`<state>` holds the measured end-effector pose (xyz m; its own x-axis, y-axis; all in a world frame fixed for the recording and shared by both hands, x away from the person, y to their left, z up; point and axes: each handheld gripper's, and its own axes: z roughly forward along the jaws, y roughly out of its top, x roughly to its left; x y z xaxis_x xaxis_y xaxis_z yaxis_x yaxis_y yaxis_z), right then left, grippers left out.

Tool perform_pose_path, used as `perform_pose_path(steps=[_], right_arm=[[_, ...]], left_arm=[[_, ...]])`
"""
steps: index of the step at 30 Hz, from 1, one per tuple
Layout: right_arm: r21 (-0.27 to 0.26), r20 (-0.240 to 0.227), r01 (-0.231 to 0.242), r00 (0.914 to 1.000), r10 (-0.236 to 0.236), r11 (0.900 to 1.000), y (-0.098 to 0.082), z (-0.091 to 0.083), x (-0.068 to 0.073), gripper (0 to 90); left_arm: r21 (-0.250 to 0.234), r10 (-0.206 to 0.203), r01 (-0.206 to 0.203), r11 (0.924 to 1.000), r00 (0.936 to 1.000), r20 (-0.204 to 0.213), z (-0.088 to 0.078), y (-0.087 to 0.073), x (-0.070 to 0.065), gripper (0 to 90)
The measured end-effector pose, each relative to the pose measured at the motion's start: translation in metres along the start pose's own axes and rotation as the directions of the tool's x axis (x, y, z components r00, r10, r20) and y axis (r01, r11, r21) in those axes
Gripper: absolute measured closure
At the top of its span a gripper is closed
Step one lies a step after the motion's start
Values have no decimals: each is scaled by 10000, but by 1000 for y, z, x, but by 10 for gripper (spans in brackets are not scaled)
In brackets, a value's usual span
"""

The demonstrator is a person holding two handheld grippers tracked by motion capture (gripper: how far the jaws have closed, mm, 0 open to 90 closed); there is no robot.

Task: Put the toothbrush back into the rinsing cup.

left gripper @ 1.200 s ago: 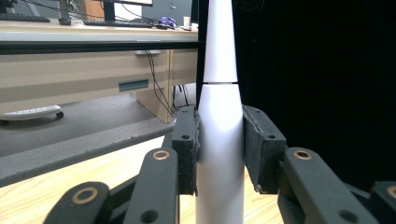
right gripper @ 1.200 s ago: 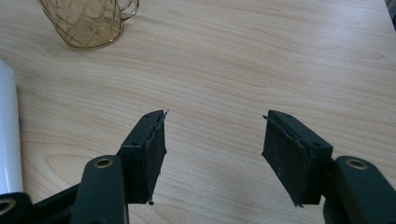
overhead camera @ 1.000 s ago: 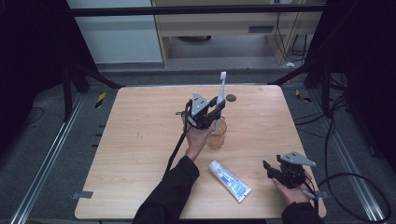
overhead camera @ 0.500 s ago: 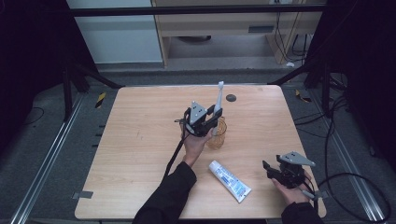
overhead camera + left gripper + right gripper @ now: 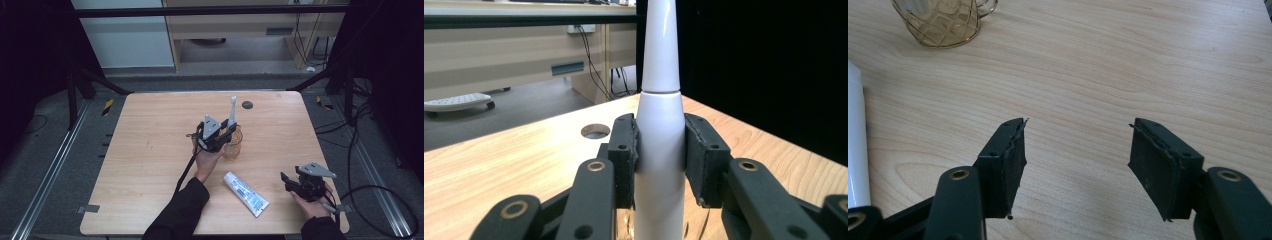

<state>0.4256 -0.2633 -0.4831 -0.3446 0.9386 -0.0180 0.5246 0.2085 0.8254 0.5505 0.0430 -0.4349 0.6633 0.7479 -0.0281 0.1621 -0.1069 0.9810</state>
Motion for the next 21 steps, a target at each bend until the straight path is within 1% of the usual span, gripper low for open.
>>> perform_pose_path(steps=[5, 9, 11, 15, 21], right_arm=[[6, 2, 12, 10000, -12, 10000, 0, 0, 0, 391], [41, -14, -38, 10000, 38, 10000, 0, 0, 1, 391], [8, 20, 50, 10000, -50, 10000, 0, 1, 1, 391], [6, 19, 27, 10000, -27, 10000, 0, 1, 1, 391], [16, 9, 24, 10000, -24, 10000, 1, 1, 2, 389]], left_arm=[[225, 127, -126, 9997, 9999, -13, -1, -6, -1, 672], [358, 105, -104, 9993, 9999, -9, -2, -10, -1, 672], [418, 113, -112, 9991, 9999, -21, -3, -12, 0, 672], [377, 111, -111, 9992, 9999, 27, -6, -14, 0, 671], [474, 90, -90, 9988, 10000, 3, -9, -14, 0, 665]])
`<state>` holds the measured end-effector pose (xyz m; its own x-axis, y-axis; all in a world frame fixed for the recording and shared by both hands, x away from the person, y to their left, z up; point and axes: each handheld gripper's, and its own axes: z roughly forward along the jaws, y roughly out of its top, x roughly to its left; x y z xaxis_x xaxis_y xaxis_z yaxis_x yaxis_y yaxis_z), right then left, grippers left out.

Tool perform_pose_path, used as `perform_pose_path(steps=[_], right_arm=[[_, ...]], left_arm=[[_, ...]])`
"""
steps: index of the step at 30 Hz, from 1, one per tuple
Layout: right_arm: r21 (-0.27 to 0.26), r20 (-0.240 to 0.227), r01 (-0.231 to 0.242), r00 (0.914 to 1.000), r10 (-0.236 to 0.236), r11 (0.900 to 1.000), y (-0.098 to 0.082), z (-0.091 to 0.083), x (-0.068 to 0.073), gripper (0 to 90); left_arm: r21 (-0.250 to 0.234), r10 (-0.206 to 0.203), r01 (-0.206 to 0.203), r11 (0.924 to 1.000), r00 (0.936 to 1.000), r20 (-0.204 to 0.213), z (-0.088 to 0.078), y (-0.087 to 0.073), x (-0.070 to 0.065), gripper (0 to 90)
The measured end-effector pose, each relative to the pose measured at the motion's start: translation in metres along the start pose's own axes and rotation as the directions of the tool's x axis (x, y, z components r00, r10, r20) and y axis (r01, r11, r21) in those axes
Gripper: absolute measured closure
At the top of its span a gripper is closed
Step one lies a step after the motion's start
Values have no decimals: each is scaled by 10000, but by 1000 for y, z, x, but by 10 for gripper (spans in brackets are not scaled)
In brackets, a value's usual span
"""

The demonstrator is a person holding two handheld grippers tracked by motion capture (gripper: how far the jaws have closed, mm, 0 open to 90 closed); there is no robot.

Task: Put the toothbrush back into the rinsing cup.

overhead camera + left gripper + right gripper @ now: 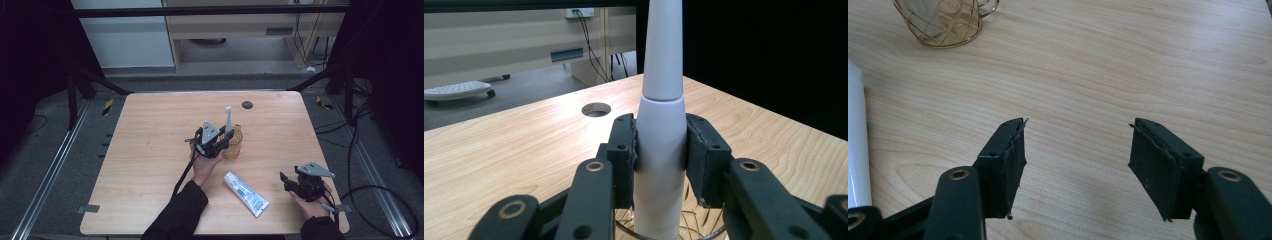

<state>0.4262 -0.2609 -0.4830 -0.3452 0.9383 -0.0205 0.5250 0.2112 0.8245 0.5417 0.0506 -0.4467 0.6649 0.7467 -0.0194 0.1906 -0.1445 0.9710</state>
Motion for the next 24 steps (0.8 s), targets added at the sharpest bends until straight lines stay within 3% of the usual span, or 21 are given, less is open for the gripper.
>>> perform_pose_path(steps=[24], right_arm=[[-5, -48, -65, 10000, 65, 10000, 1, 0, 1, 387]], left_arm=[[107, -59, 58, 9999, 9999, 143, -9, -2, 1, 516]])
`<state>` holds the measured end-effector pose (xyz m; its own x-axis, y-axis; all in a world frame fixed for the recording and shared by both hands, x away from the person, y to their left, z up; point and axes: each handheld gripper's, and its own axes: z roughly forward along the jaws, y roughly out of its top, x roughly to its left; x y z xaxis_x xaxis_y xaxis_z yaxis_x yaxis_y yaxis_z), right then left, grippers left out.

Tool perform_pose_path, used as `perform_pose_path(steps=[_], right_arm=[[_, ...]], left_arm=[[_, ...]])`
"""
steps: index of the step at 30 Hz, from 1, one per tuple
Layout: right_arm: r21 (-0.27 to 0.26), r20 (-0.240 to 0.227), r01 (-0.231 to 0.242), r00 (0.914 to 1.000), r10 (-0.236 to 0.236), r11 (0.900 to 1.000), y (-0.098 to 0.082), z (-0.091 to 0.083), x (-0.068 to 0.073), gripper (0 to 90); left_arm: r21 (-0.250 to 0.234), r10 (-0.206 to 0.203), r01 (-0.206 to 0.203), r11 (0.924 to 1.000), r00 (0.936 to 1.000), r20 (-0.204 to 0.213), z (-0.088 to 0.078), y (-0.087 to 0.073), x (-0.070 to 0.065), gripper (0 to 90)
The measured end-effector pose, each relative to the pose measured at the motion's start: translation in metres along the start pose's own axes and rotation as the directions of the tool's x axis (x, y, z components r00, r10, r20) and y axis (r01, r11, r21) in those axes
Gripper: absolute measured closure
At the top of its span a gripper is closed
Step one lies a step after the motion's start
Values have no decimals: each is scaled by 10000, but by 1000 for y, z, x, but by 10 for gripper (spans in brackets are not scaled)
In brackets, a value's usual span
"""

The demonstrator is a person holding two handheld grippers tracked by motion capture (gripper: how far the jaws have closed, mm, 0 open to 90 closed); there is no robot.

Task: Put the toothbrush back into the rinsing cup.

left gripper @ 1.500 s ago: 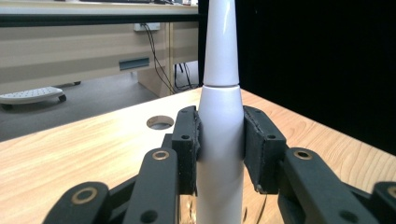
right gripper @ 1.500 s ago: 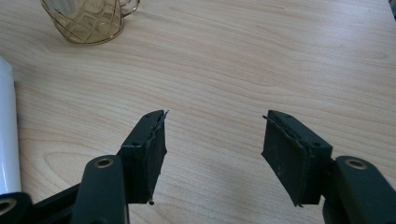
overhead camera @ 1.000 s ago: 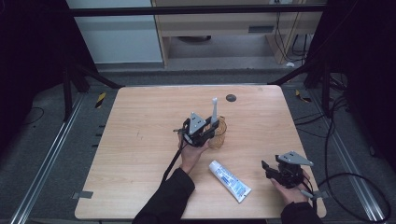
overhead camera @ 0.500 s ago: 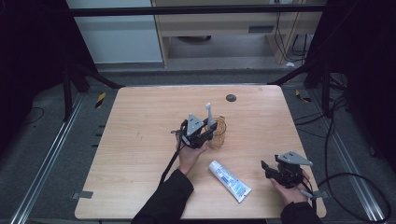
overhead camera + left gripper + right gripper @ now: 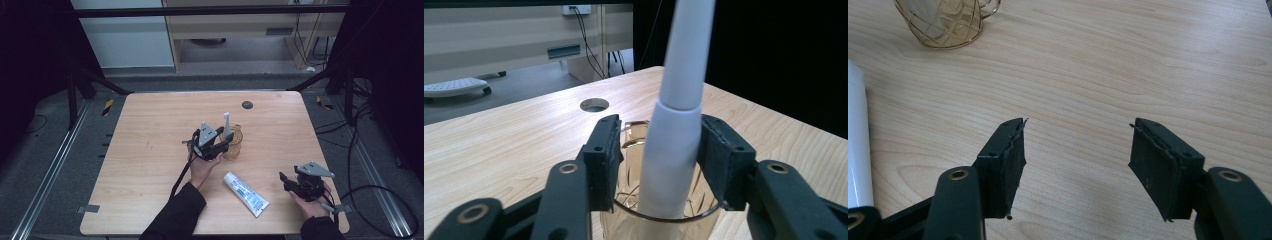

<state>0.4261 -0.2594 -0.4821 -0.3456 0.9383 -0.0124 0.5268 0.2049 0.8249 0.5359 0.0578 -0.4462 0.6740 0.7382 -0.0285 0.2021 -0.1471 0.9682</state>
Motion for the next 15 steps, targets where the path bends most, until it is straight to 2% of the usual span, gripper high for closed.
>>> perform_pose_path(steps=[7, 15], right_arm=[[-30, 29, 36, 10000, -36, 10000, 0, 0, 0, 386], [-154, -2, 43, 10000, -43, 9999, 3, -1, 3, 383]], left_arm=[[125, 99, -98, 9999, 9999, -31, -6, 2, 0, 465], [382, 375, -367, 9986, 9991, -200, -28, 7, -1, 432]])
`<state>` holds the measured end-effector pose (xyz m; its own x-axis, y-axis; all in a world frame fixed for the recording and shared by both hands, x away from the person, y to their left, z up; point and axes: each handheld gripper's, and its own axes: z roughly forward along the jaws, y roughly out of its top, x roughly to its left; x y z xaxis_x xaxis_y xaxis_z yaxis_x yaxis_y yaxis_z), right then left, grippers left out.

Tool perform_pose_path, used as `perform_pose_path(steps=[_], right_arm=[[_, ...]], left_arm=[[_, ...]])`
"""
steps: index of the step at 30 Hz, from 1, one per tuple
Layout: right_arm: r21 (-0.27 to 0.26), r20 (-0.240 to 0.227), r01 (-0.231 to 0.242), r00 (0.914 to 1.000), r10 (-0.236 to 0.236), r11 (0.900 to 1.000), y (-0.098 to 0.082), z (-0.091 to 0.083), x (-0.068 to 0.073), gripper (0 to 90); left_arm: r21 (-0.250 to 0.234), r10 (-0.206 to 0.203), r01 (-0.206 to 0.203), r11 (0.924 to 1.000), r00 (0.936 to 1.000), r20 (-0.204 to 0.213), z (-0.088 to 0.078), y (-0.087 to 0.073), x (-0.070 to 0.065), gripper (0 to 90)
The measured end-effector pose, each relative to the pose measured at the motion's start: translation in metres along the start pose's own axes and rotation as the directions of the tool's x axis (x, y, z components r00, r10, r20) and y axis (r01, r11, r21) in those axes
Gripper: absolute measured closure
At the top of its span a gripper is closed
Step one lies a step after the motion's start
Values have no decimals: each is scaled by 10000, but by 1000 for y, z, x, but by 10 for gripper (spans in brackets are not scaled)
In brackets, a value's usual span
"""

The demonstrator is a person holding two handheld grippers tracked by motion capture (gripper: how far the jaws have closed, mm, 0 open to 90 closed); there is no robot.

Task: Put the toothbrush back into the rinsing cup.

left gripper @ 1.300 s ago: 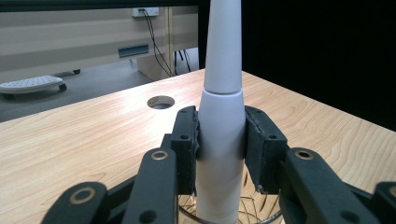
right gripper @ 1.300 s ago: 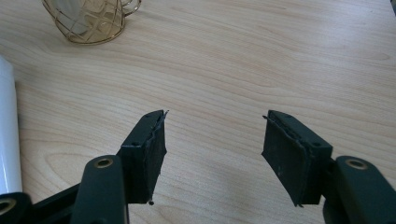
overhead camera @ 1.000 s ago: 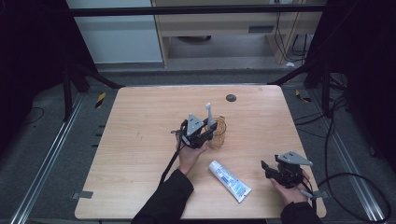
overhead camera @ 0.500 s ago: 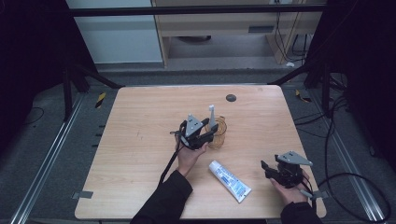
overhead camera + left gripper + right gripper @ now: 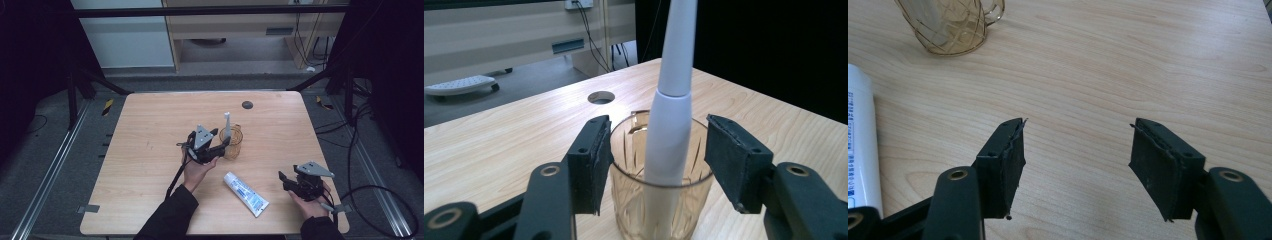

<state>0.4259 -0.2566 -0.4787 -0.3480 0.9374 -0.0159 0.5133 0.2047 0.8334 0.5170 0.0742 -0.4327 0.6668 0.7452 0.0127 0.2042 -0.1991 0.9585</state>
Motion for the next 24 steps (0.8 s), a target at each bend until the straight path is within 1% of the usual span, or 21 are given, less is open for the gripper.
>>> perform_pose_path(steps=[2, 4, 6, 10, 15, 18, 19, 21, 24], right_arm=[[-49, -1, 26, 10000, -26, 10000, 1, -1, 1, 384], [-110, -63, -52, 10000, 51, 9999, 2, -3, 2, 384], [-214, -66, 2, 10000, -3, 9998, 3, -5, 2, 386], [-303, -142, -28, 9999, 24, 9995, 6, -7, 4, 395], [-346, -271, -16, 9996, 7, 9994, 9, -11, 7, 417], [-307, -366, 14, 9993, -25, 9995, 10, -13, 9, 435], [-308, -428, -58, 9991, 44, 9995, 11, -14, 10, 446], [-260, -478, -14, 9989, 1, 9997, 12, -15, 10, 467], [-155, -584, 46, 9983, -55, 9999, 12, -17, 11, 498]], left_arm=[[168, -2, 1, 9999, 10000, 27, -5, 1, 1, 429], [372, 270, -265, 9990, 9995, -136, -13, 3, 2, 427], [556, 627, -611, 9966, 9976, -278, -20, 5, 3, 425], [783, 901, -872, 9931, 9954, -340, -36, 10, 9, 423], [870, 840, -801, 9930, 9956, -420, -55, 12, 19, 423], [944, 918, -861, 9918, 9941, -570, -67, 11, 24, 422], [974, 870, -809, 9920, 9944, -601, -71, 9, 26, 422], [1101, 786, -709, 9914, 9947, -669, -79, 5, 31, 423], [1357, 773, -648, 9886, 9930, -893, -92, -6, 38, 423]])
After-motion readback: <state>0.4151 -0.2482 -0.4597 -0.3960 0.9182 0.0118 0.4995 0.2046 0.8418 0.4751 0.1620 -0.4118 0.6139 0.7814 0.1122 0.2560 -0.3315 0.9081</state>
